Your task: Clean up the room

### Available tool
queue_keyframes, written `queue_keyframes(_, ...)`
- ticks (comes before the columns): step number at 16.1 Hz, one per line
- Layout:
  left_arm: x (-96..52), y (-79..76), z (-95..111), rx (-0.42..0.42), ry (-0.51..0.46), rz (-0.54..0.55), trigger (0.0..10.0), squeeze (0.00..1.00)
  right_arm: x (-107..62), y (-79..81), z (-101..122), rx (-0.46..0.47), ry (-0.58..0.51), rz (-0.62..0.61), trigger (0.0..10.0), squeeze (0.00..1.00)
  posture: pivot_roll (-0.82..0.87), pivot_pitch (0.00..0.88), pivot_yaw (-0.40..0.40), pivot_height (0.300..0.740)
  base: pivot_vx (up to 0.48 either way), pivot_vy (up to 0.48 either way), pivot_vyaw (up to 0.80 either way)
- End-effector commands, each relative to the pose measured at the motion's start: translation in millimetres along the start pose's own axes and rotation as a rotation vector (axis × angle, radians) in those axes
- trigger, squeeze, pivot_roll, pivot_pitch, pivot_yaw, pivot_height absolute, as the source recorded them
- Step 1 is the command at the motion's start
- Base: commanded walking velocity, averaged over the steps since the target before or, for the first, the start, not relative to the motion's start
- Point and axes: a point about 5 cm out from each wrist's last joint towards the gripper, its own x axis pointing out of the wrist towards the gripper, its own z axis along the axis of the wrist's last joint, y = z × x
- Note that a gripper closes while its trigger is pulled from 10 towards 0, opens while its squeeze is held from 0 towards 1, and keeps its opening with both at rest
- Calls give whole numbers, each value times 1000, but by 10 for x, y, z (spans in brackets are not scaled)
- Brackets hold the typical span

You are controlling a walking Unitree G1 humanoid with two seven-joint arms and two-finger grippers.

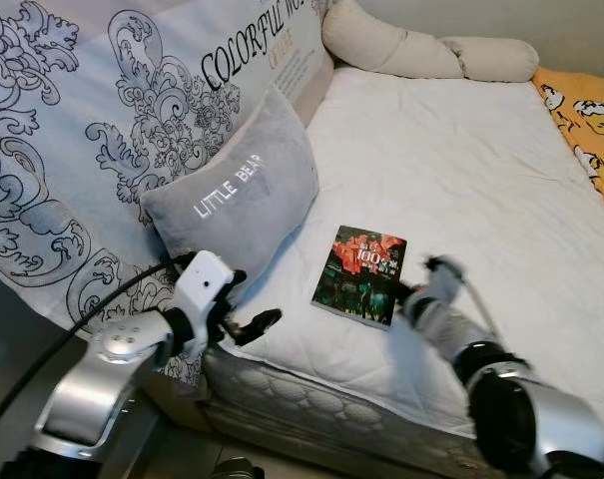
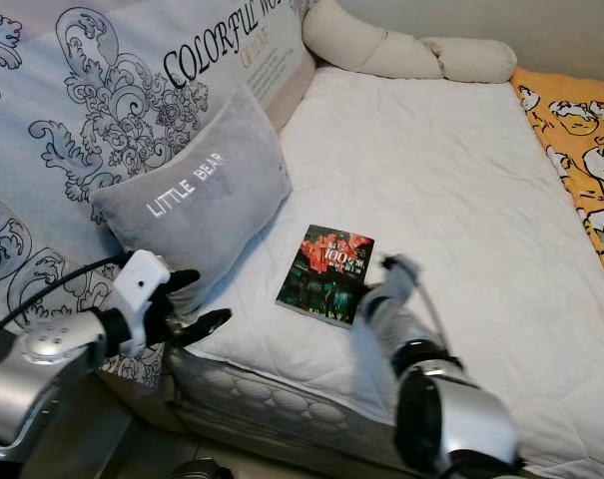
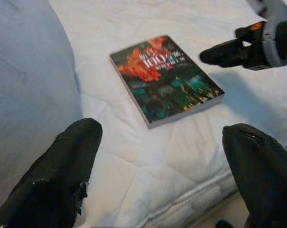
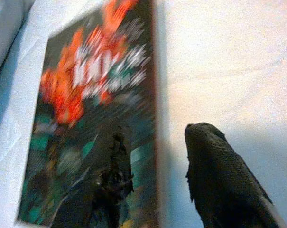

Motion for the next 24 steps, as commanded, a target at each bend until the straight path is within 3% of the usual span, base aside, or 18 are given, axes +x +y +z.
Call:
queue_keyframes(1,28,15,-9,-7,1,43,10000,0,-11,-69,32,48,-13,14,10000,1000,91,0,-6,740,0,0,0)
queue_keyframes(3,32,17,-19,-31,-26,82,10000,0,-24,-112,76,57,-30,57,10000,1000,59,0,-5,740,0,0,0)
queue_keyframes(5,26,36,-45,-92,-74,186,10000,0,-49,-182,151,-20,-83,85,10000,1000,39,0,-5,740,0,0,0)
queue_keyframes(6,1,95,-72,-148,-111,332,10000,0,-87,-146,238,-106,-168,158,10000,1000,25,0,-1,740,0,0,0)
queue_keyframes(7,-6,120,-80,-183,-137,410,10000,0,-155,-90,316,-181,-276,173,10000,1000,4,0,12,740,0,0,0)
queue_keyframes(8,-6,120,-80,-183,-137,410,10000,0,-155,-90,316,-181,-276,173,10000,1000,4,0,12,740,0,0,0)
queue_keyframes(11,64,99,-52,-172,-147,434,10000,0,-394,159,327,-301,-441,229,10000,1000,-32,0,38,740,0,-206,0)
queue_keyframes(12,64,99,-52,-172,-147,434,10000,0,-394,159,327,-301,-441,229,10000,1000,-32,0,38,740,0,-349,0)
queue_keyframes(13,79,106,-42,-165,-146,438,10000,0,-522,254,281,-339,-504,240,10000,1000,-29,0,33,740,0,-480,0)
queue_keyframes(18,71,206,43,-148,-171,505,10000,0,-645,350,129,-401,-503,255,10000,1000,-35,0,45,740,0,-480,0)
queue_keyframes(24,76,280,-5,-113,-126,572,10000,0,-690,302,127,-443,-500,213,10000,1000,-33,0,37,740,0,-480,0)
